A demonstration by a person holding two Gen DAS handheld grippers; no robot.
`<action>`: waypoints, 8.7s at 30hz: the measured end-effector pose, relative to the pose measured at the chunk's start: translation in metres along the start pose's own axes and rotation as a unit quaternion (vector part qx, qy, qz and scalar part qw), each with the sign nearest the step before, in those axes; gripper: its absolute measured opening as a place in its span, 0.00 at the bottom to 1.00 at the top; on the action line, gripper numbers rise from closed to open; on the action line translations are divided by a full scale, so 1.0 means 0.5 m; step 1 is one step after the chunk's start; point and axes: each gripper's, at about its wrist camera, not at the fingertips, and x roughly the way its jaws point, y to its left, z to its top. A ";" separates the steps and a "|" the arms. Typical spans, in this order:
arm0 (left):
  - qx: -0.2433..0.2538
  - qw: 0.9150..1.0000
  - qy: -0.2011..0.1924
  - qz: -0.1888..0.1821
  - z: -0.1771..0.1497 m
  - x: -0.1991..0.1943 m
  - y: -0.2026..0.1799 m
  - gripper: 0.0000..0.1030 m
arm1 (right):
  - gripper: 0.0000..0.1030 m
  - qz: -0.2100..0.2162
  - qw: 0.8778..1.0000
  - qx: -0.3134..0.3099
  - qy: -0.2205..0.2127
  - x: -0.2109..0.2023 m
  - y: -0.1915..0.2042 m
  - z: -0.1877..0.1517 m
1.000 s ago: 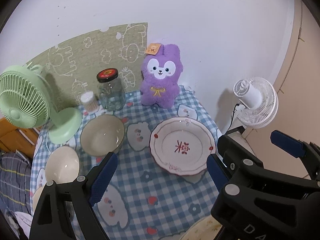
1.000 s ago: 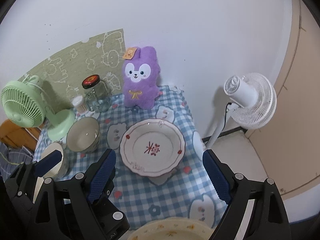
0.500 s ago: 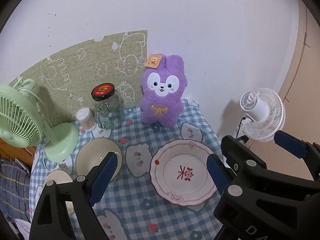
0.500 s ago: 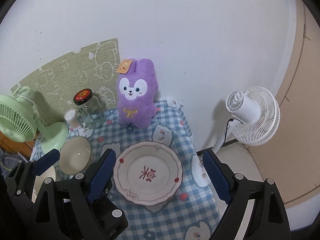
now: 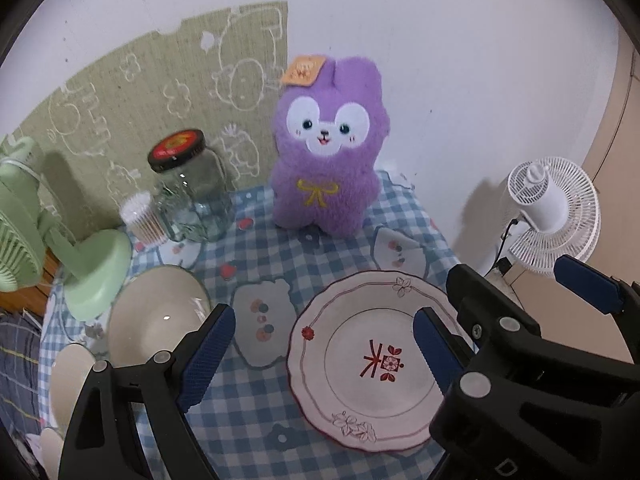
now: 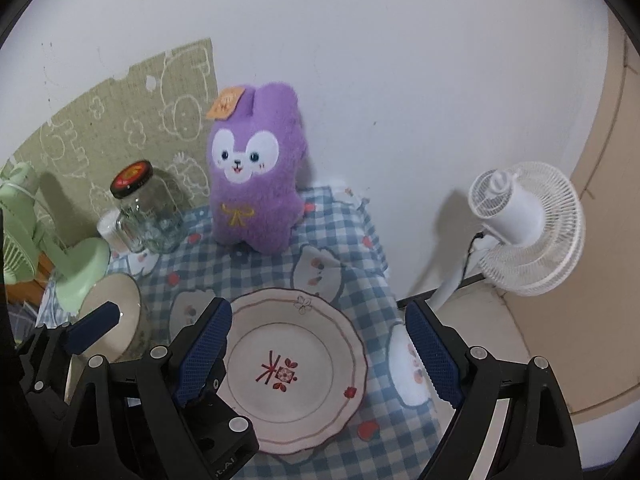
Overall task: Organize plates and bowls
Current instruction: 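Move both grippers to the red-patterned white plate beside the plush toy, then grasp the rim of the red-patterned white plate with both grippers, then lift the white plate and carry it toward the flowered plate stack, then lower the white plate onto the flowered plates with both grippers, then open both grippers and withdraw from the plate stack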
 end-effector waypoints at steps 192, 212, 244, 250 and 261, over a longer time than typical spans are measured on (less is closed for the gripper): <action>0.091 0.989 0.117 -0.009 -0.457 -0.208 -0.109 0.46 | 0.49 -0.083 0.979 0.056 0.180 -0.212 -0.099 -0.525; 0.069 0.987 0.139 -0.040 -0.438 -0.187 -0.098 0.73 | 0.50 -0.058 0.978 0.094 0.177 -0.215 -0.131 -0.506; -0.040 0.998 0.037 0.015 -0.363 -0.380 0.124 0.78 | 0.78 -0.001 0.998 0.009 0.061 -0.363 0.104 -0.352; -0.077 0.996 0.023 0.031 -0.361 -0.401 0.194 0.78 | 0.79 0.020 0.999 -0.021 0.043 -0.368 0.176 -0.331; -0.106 0.992 0.010 0.064 -0.362 -0.416 0.318 0.89 | 0.78 0.060 0.995 -0.076 0.034 -0.354 0.324 -0.305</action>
